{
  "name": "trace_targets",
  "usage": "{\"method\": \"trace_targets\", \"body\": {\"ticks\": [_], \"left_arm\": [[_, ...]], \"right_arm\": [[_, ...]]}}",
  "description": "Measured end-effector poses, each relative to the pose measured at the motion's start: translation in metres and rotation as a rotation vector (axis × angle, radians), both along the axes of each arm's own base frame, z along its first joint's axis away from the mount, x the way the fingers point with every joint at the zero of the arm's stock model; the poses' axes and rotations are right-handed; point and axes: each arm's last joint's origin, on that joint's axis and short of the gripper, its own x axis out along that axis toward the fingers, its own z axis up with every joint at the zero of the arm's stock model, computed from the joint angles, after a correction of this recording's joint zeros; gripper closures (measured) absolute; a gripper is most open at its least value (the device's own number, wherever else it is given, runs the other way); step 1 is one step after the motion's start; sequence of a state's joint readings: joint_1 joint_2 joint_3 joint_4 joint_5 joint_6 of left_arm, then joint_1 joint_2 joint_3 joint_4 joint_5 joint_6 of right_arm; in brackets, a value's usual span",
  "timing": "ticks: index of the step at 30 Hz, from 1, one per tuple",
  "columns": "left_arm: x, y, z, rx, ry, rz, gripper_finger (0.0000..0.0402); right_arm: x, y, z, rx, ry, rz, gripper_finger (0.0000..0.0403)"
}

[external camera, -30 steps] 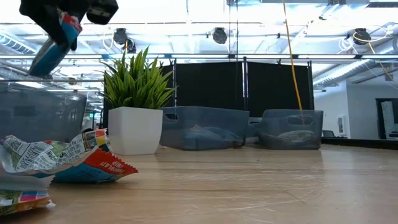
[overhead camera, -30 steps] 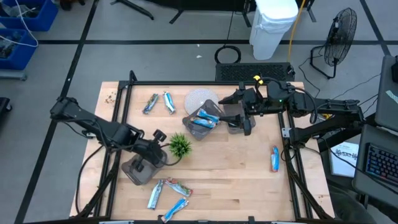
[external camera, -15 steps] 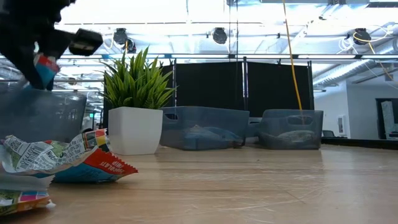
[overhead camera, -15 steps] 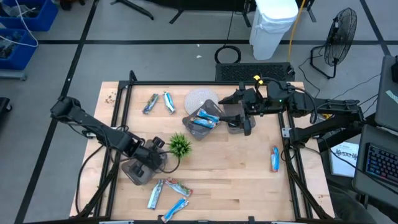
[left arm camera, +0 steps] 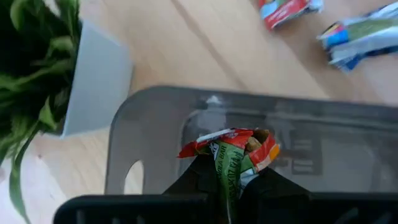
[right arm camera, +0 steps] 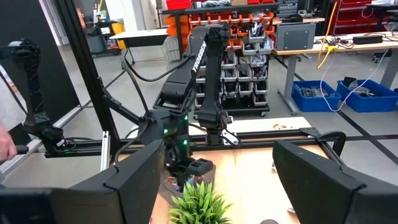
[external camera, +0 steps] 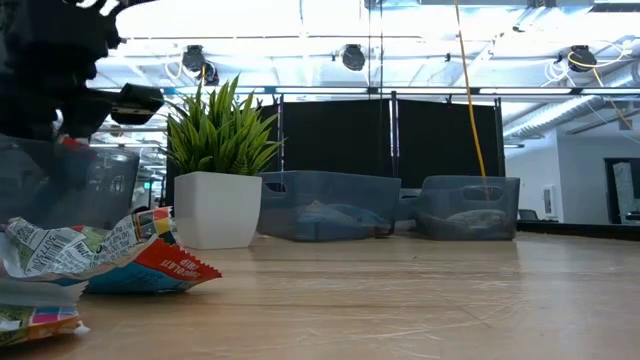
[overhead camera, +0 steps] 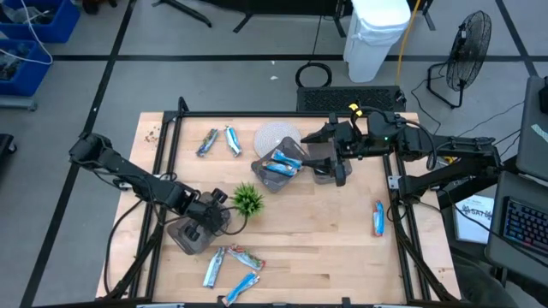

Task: Pick and place Granola Bars by type
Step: Put the red granola bar into the bottom black bin

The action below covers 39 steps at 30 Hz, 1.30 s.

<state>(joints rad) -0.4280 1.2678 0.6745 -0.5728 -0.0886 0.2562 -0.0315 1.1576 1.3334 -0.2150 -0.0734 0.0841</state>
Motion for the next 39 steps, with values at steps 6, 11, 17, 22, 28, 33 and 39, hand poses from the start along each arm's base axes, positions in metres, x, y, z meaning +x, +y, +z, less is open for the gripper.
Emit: {"method": "trace_targets", "body": {"ticks": [6,11,17,22,28,33,39], "left_arm": [[0.003,0.008,-0.001,0.001,0.0,0.062,0.0351],[0.006,0.015,-0.001,-0.006,0.0,0.107,0.0314],[0.007,0.019,-0.001,-0.008,0.002,0.131,0.0279],[0.008,0.022,-0.001,-0.028,0.004,0.205,0.0238],[0.013,0.021,0.008,-0.05,-0.018,0.232,0.0176],[0.016,0.019,0.019,-0.067,-0.009,0.223,0.013],[0.017,0.018,0.039,-0.087,0.04,0.25,0.0093]], "right_arm": [[0.0,0.0,0.0,0.0,0.0,-0.002,0.0115],[0.0,0.0,0.0,-0.024,-0.001,0.001,0.0115],[0.0,0.0,0.0,-0.025,-0.001,0.001,0.0115],[0.0,0.0,-0.001,-0.025,0.009,0.001,0.0115],[-0.001,0.0,-0.005,-0.015,0.056,0.001,0.0115],[-0.001,0.0,-0.009,0.057,0.094,-0.003,0.0115],[-0.002,0.002,-0.009,0.082,0.104,0.075,0.0115]]}}
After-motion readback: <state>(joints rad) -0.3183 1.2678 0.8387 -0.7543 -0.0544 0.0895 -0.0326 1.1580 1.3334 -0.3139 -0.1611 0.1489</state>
